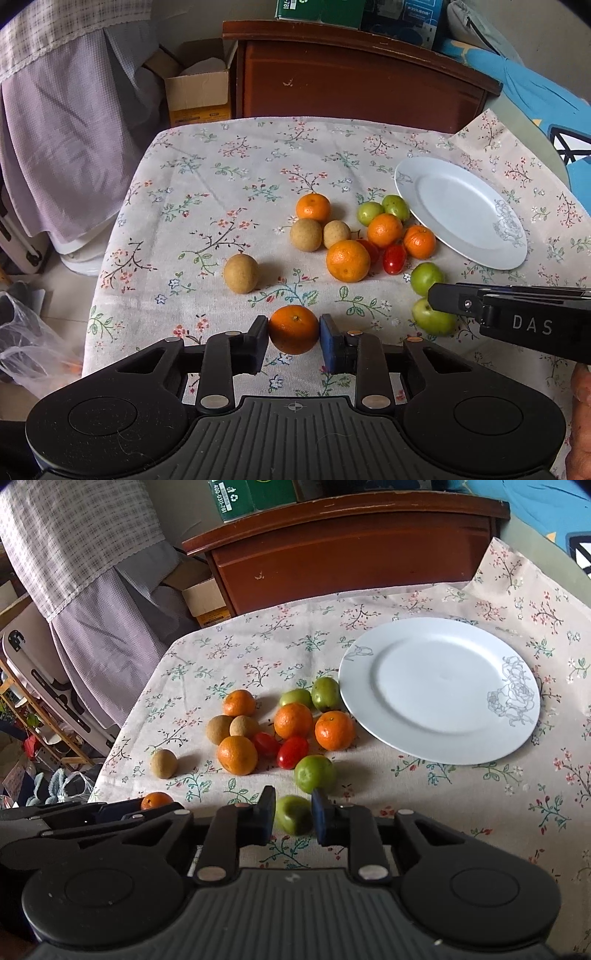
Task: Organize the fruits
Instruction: 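Close the left tool on the tangerine while the right tool closes on the green plum, then lift and carry the tangerine with the left tool while the right tool carries the plum to the plate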
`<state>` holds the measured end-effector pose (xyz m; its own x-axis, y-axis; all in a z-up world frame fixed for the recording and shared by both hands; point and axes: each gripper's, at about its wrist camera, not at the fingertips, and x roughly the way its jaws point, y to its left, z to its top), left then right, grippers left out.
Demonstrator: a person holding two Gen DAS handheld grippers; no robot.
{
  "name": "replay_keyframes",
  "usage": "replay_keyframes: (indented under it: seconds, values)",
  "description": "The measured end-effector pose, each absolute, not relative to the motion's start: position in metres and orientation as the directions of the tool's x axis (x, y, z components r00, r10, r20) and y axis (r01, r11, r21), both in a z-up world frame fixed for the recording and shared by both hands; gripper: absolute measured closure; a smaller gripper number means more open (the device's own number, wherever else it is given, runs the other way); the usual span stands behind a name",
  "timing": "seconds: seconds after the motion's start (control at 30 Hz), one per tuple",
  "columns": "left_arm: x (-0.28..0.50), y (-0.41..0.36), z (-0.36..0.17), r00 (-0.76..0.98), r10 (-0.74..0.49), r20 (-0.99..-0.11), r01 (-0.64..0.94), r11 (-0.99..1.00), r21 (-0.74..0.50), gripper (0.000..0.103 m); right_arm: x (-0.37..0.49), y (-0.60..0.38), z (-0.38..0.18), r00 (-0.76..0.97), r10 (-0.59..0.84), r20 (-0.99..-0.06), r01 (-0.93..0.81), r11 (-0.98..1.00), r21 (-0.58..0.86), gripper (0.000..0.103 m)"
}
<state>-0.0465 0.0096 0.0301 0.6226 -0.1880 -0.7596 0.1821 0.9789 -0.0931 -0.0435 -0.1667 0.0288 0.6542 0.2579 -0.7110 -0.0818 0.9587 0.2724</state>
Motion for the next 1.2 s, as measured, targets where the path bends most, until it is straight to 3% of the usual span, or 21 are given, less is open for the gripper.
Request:
replay_keyframes:
  seconds: [0.3,0.53,0.73,0.83,0.9,1.2]
  values:
    - [-0.045,0.016,0.029,0.621,-0.169,-0.765,0.158,0.983,-0.089,0.076,-0.046,-0.181,0.024,0.638,0.272,-0.721,-0.027,0.943,0.332,0.075]
    - [-0.043,0.020,0.026,0.615,-0.173,-0.769,0.148,0.984,-0.104,0.076,-0.051,-0.173,0.021,0.624,0.303,-0.720,-0.071,0.940,0.334,0.053]
    - [-0.039,0.021,0.018,0.595,-0.165,-0.787,0.138,0.985,-0.102,0.072,-0.049,-0.157,0.017,0.630,0.276,-0.726,-0.131,0.959,0.250,0.054]
    - [-0.040,0.020,0.016,0.595,-0.156,-0.788,0.144,0.986,-0.086,0.072,-0.047,-0.153,0.009,0.604,0.256,-0.754,-0.131,0.966,0.223,0.070]
    - [-0.040,0.022,0.016,0.597,-0.160,-0.786,0.140,0.986,-0.094,0.072,-0.050,-0.153,0.008,0.614,0.245,-0.750,-0.136,0.969,0.206,0.073]
    - [-0.044,0.017,0.023,0.618,-0.168,-0.768,0.162,0.983,-0.085,0.076,-0.051,-0.157,0.017,0.628,0.270,-0.730,-0.126,0.961,0.247,0.073]
